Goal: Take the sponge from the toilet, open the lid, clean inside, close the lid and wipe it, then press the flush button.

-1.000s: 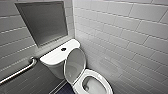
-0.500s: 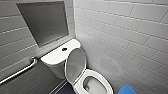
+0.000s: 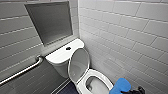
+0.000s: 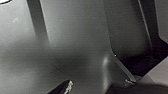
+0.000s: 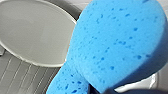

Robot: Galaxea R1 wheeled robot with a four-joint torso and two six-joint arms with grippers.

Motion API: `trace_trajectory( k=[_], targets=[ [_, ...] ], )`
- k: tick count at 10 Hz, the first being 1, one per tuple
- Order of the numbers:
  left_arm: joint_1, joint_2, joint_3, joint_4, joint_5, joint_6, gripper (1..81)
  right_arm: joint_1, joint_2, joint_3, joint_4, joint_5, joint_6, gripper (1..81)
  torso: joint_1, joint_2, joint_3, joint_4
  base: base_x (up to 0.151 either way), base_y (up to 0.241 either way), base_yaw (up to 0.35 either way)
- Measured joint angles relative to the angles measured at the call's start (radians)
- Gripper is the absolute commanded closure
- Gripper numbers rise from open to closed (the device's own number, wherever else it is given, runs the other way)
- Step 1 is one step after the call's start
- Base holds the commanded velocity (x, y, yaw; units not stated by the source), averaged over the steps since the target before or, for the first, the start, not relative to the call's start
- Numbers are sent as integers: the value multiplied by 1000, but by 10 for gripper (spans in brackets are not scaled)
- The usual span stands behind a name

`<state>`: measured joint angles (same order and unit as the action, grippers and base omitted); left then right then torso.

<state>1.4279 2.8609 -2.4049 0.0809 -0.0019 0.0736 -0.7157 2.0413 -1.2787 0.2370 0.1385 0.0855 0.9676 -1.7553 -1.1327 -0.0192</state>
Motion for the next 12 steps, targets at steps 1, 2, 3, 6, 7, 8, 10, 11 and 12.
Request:
trace_trajectory(
  k=[1, 2, 3, 6, 7, 8, 10, 11, 12],
  targets=[
    [1, -4, 0, -7, -1, 0, 10, 47, 37, -41, 9, -34, 0, 811, 0, 0, 0, 0, 0, 0, 0],
    [3, -7, 0, -11, -2, 1, 10, 83, 82, -84, 20, -59, 0, 811, 0, 0, 0, 0, 0, 0, 0],
    [6, -8, 0, -11, -2, 1, 10, 99, 116, -129, 30, -95, 0, 811, 0, 0, 0, 0, 0, 0, 0],
    [11, -7, 0, -12, -2, 1, 10, 153, 226, -274, 46, -174, -1, 811, 0, 0, 0, 0, 0, 0, 0],
    [10, -7, 0, -13, -2, 1, 10, 171, 267, -304, 49, -207, 0, 811, 0, 0, -1, 0, 0, 0, 0],
    [10, -7, 1, -14, -2, 1, 10, 189, 305, -334, 50, -230, -1, 811, 0, 0, -1, 0, 0, 0, 0],
    [10, -8, 2, -19, -2, 1, 10, 226, 359, -391, 51, -264, 0, 811, 0, 0, -1, 0, 0, 0, 0],
    [13, -8, 2, -19, -2, 1, 10, 236, 385, -417, 52, -275, 0, 811, 6, -9, -1, 0, 0, 0, 0],
    [13, -8, 2, -21, -2, 1, 10, 246, 416, -443, 52, -294, 0, 811, 11, -18, -1, 0, 0, 0, 0]
  ],
)
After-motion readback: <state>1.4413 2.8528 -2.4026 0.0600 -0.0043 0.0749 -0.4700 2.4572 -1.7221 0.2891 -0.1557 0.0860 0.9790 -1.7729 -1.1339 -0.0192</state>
